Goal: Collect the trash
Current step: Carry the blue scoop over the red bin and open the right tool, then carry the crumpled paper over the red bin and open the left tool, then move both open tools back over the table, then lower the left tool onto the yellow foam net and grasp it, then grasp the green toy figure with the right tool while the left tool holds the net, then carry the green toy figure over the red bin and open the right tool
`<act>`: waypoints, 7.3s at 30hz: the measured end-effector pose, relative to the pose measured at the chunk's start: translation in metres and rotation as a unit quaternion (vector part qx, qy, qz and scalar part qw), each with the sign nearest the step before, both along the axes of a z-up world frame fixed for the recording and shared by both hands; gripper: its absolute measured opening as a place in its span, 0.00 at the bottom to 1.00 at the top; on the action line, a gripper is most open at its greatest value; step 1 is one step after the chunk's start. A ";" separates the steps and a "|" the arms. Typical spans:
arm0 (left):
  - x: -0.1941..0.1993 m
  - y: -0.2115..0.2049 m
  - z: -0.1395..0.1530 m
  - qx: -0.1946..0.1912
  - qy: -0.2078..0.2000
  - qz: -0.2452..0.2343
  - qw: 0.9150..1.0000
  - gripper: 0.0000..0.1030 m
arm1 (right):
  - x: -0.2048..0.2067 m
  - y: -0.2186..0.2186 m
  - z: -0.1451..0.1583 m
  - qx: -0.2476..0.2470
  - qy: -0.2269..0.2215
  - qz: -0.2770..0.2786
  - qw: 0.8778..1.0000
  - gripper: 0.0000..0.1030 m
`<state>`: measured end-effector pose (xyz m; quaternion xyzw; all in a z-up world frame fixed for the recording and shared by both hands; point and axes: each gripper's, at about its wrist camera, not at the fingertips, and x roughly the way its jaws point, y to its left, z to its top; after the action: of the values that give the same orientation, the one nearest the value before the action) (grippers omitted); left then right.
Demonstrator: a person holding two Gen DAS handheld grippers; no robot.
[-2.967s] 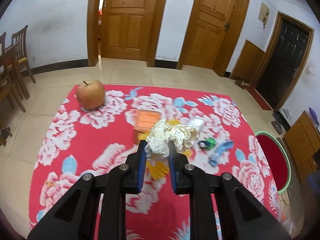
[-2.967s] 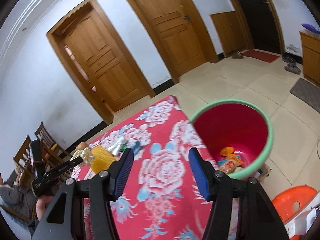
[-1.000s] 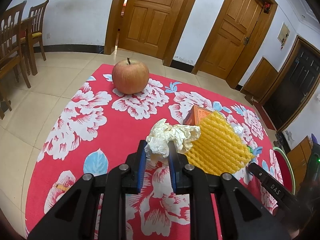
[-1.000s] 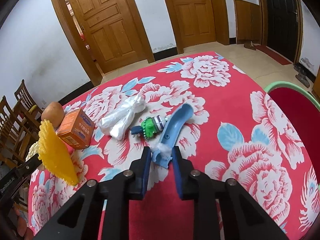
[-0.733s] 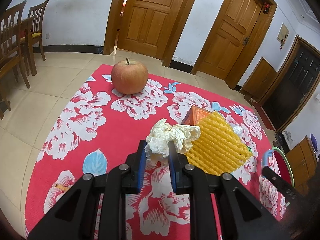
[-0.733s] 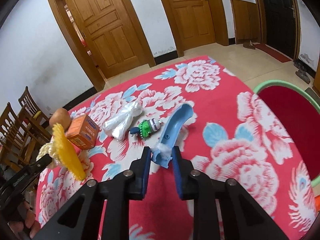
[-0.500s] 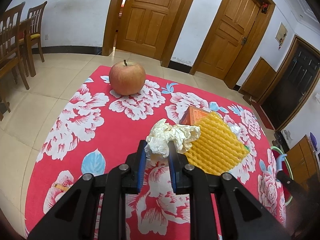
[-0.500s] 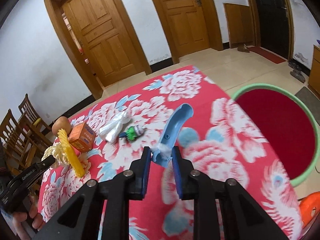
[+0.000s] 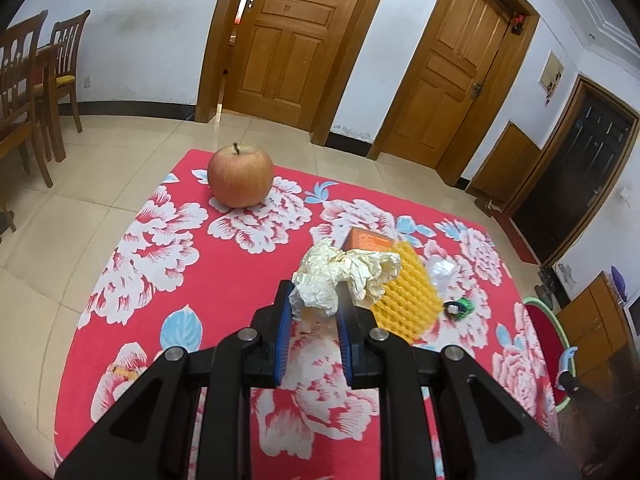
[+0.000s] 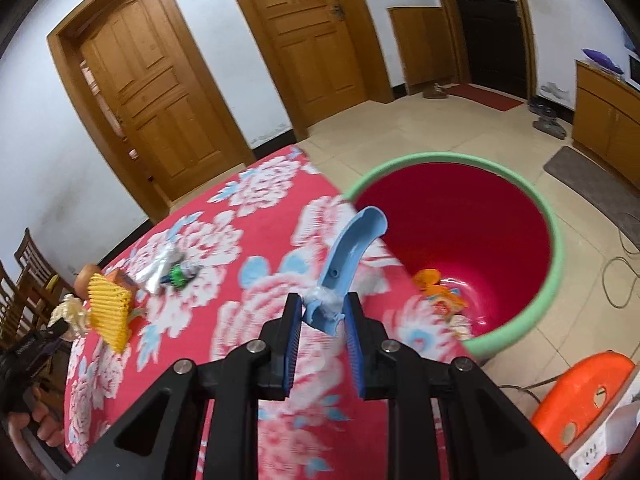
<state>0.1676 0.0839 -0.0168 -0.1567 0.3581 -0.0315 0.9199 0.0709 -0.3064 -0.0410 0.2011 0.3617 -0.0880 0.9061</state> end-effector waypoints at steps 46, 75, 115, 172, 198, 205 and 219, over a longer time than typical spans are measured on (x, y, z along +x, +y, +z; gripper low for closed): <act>-0.024 -0.264 0.028 0.054 -0.003 -0.263 0.963 0.19 | -0.076 -0.119 0.018 0.045 -0.056 -0.077 0.994 0.46; -0.013 -0.369 -0.006 0.089 0.009 -0.334 0.938 0.49 | -0.089 -0.144 -0.001 0.068 -0.048 -0.113 0.990 0.51; -0.010 -0.135 -0.002 0.095 0.037 -0.076 0.992 0.62 | -0.064 -0.034 0.025 0.025 -0.033 0.003 0.999 0.77; 0.021 -0.019 -0.015 0.042 0.007 0.004 0.999 0.11 | 0.081 0.100 0.028 -0.035 0.003 0.157 0.987 0.78; 0.023 -0.024 -0.028 0.059 0.018 0.000 0.998 0.11 | 0.151 0.140 -0.031 -0.054 0.044 0.231 0.970 0.47; 0.022 -0.025 -0.027 0.061 0.018 -0.001 0.998 0.11 | 0.148 0.137 -0.030 -0.045 0.041 0.233 0.971 0.46; 0.019 -0.028 -0.024 0.059 0.007 -0.012 0.998 0.11 | 0.102 0.114 0.004 -0.031 0.003 0.212 0.977 0.46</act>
<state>0.1866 0.0559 -0.0405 -0.0979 0.3676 -0.0207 0.9246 0.1726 -0.1928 -0.0371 0.0911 0.3960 0.0944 0.9089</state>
